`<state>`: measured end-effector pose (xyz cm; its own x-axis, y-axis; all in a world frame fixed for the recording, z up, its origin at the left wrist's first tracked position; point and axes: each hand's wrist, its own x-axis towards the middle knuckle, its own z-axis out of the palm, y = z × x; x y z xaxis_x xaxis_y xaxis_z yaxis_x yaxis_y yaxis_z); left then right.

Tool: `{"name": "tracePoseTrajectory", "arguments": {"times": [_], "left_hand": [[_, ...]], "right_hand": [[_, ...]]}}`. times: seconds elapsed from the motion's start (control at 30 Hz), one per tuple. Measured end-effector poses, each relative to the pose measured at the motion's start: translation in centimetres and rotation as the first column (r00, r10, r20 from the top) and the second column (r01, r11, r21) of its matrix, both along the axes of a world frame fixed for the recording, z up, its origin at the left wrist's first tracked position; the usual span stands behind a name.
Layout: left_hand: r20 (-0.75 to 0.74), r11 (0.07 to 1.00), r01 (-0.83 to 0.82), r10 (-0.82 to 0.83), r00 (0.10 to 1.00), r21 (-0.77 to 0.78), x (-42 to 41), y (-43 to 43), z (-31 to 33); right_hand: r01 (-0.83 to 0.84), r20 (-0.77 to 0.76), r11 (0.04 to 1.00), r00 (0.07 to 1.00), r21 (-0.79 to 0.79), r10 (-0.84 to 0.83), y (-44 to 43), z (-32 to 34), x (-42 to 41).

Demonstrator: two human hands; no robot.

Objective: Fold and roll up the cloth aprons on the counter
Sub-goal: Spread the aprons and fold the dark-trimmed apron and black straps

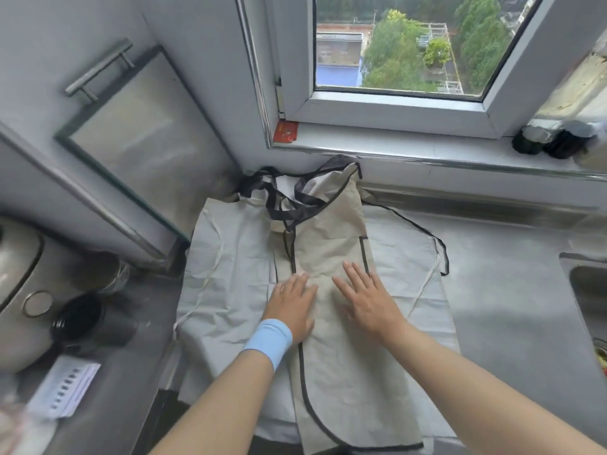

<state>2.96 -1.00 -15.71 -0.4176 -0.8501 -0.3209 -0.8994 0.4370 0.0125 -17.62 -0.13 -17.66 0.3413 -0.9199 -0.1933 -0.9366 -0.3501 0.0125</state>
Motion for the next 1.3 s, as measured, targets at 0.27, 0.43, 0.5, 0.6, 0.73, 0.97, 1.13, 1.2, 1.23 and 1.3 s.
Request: {"name": "tracePoseTrajectory", "arguments": {"times": [0.27, 0.43, 0.5, 0.6, 0.73, 0.97, 1.13, 1.2, 1.23, 1.3], "left_hand": [[-0.292, 0.981, 0.186, -0.164, 0.942, 0.049, -0.9, 9.3, 0.4], [-0.055, 0.937, 0.326, -0.321, 0.945, 0.123, -0.6, 14.5, -0.8], [0.025, 0.928, 0.347, -0.353, 0.935, 0.139, -0.1, 15.6, -1.1], [0.011, 0.938, 0.302, -0.308, 0.951, 0.172, 0.4, 16.6, -0.5], [-0.178, 0.963, 0.233, -0.207, 0.962, 0.138, 1.2, 16.8, 0.4], [-0.126, 0.996, 0.065, -0.057, 0.990, 0.063, -0.3, 18.7, 0.6], [-0.125, 0.997, -0.045, 0.053, 0.991, 0.059, -3.1, 19.7, 2.0], [-0.209, 0.982, -0.178, 0.189, 0.960, 0.069, -3.7, 19.6, 3.3], [-0.256, 0.964, -0.252, 0.266, 0.929, 0.088, -4.1, 19.6, 4.3], [-0.314, 0.932, -0.333, 0.361, 0.878, 0.140, -4.1, 18.9, 5.6]], "right_hand": [[-0.105, 0.227, 0.993, 0.970, 0.055, 0.090, 11.0, 2.8, -1.4], [-0.098, 0.068, 0.969, 0.994, 0.228, 0.084, 16.6, 2.4, -1.7], [-0.068, 0.050, 0.965, 0.997, 0.254, 0.057, 17.8, 2.0, -1.7], [-0.031, -0.006, 0.949, 0.999, 0.312, 0.035, 18.7, 1.7, -1.7], [-0.017, 0.017, 0.953, 1.000, 0.301, 0.013, 19.2, 1.5, -1.4], [0.036, 0.326, 0.981, 0.940, 0.189, -0.097, 19.8, 1.4, -2.2], [0.137, 0.392, 0.990, 0.910, 0.021, -0.134, 18.9, 3.4, -2.8], [0.116, 0.420, 0.993, 0.900, 0.028, -0.117, 18.6, 4.6, -3.2], [0.085, 0.425, 0.995, 0.900, 0.052, -0.099, 18.6, 5.6, -3.7], [0.033, 0.379, 0.984, 0.920, 0.175, -0.098, 18.2, 6.7, -4.3]]}}
